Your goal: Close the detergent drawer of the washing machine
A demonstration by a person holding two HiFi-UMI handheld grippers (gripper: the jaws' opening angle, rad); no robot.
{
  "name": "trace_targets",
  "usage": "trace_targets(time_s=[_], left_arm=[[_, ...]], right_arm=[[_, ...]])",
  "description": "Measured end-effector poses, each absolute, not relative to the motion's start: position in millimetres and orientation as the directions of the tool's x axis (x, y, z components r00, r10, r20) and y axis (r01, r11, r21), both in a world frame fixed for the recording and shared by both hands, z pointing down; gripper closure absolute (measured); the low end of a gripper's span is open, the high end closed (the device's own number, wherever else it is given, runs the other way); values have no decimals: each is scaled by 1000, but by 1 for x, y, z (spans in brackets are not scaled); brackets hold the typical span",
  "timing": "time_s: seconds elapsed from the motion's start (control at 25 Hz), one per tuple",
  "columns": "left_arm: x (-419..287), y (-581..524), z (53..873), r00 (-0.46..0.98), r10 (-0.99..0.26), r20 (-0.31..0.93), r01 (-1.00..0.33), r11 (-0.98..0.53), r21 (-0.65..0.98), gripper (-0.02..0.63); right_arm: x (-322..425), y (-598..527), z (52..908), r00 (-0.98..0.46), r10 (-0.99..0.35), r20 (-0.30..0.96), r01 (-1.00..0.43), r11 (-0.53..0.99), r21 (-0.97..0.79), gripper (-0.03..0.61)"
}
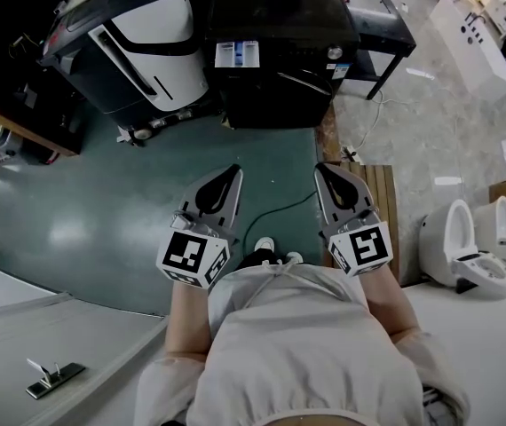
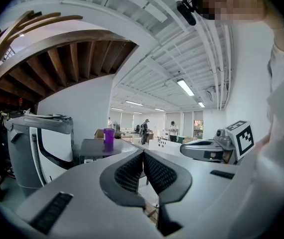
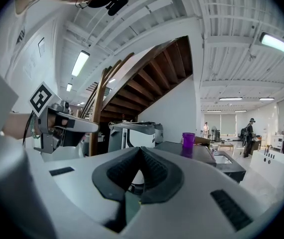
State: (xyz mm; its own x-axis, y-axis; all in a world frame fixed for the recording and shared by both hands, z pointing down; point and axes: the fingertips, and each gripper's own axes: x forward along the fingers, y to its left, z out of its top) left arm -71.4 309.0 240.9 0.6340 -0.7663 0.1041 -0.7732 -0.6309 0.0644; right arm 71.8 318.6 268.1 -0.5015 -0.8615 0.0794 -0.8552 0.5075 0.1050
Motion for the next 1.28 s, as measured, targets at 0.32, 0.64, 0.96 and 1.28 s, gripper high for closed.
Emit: trace_targets(time_s=[0.32, 0.64, 0.96, 1.28], left_arm=[[-120, 254, 252, 640, -760, 113, -768, -632, 103, 594], [-126, 195, 285, 621, -763, 178, -784, -605, 139, 594], [-108, 112, 304, 564, -790, 239, -825, -547, 138, 594], [-73, -6, 313, 483, -828, 285, -875, -466, 129, 594]], right_arm=[[37, 267, 278, -451, -884, 122, -881, 463, 94, 572], [37, 209, 310, -450, -876, 175, -884, 465, 53, 572], [54, 107, 322, -499, -846, 186, -859, 511, 19, 572], [82, -19, 322, -582, -792, 186, -801, 597, 34, 572]])
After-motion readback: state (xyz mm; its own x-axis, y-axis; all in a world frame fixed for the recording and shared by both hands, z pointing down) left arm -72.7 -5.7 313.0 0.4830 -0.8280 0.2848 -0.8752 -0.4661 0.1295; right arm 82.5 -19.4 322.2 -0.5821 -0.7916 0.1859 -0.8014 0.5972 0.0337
